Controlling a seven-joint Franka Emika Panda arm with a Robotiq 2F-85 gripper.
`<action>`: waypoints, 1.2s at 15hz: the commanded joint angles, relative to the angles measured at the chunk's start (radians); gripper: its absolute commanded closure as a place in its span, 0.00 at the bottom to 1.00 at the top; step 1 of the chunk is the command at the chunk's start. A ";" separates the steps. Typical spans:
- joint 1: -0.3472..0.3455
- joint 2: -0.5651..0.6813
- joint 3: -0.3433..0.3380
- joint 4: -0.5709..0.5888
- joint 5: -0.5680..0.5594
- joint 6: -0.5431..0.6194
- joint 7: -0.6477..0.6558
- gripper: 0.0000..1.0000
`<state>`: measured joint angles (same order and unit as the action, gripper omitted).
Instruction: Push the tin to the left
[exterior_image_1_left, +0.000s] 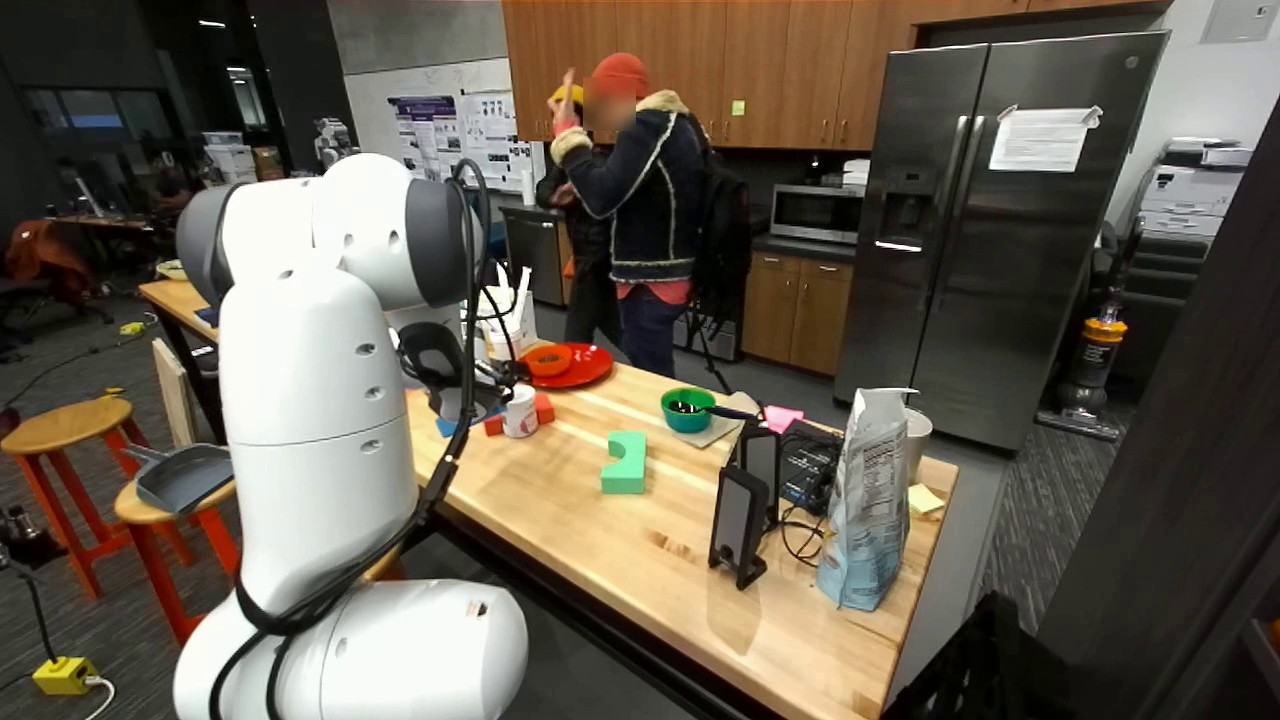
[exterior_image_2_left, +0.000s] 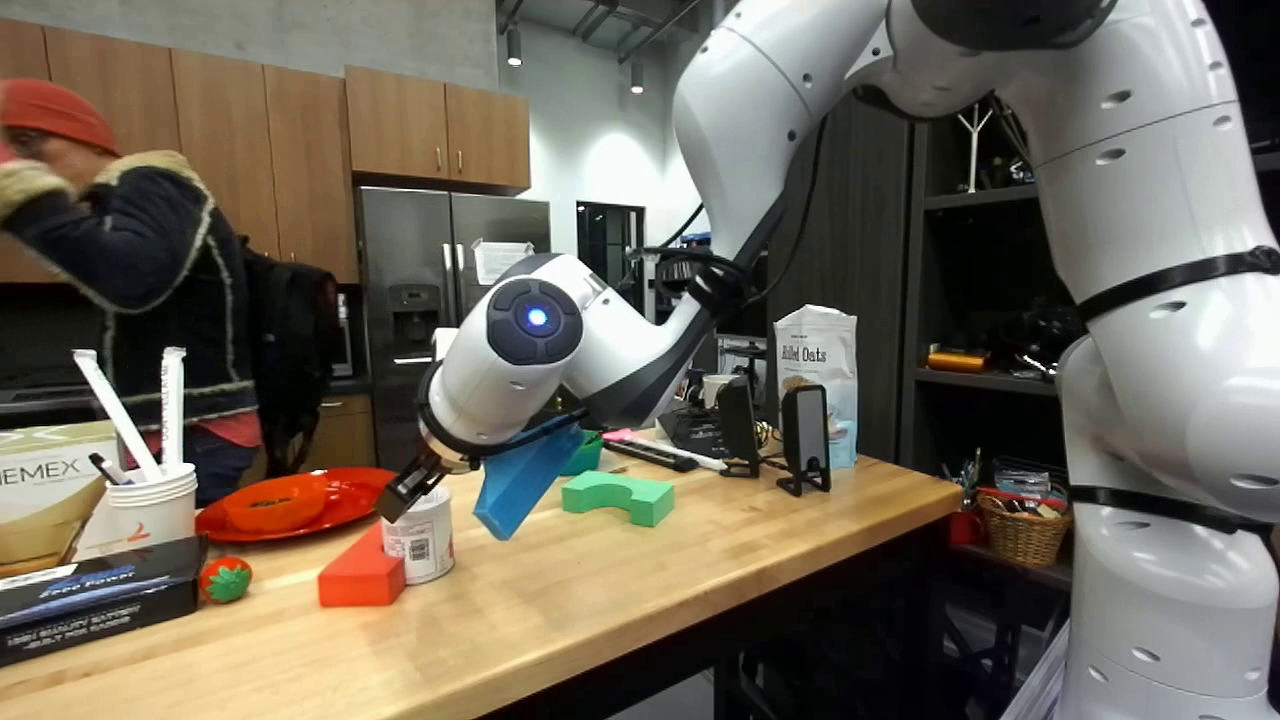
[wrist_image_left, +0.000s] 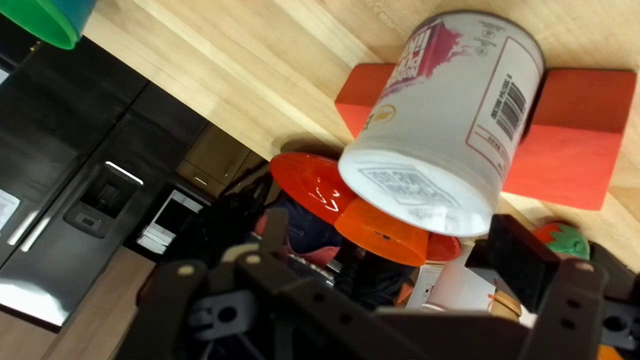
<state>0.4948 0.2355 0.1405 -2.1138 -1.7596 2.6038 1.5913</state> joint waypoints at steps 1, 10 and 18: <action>-0.100 -0.005 0.089 -0.015 -0.037 0.040 0.047 0.00; -0.152 -0.004 0.134 -0.019 -0.091 0.077 0.077 0.00; -0.174 -0.011 0.169 -0.026 -0.111 0.035 0.083 0.00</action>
<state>0.3495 0.2429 0.2862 -2.1228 -1.8483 2.6249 1.6147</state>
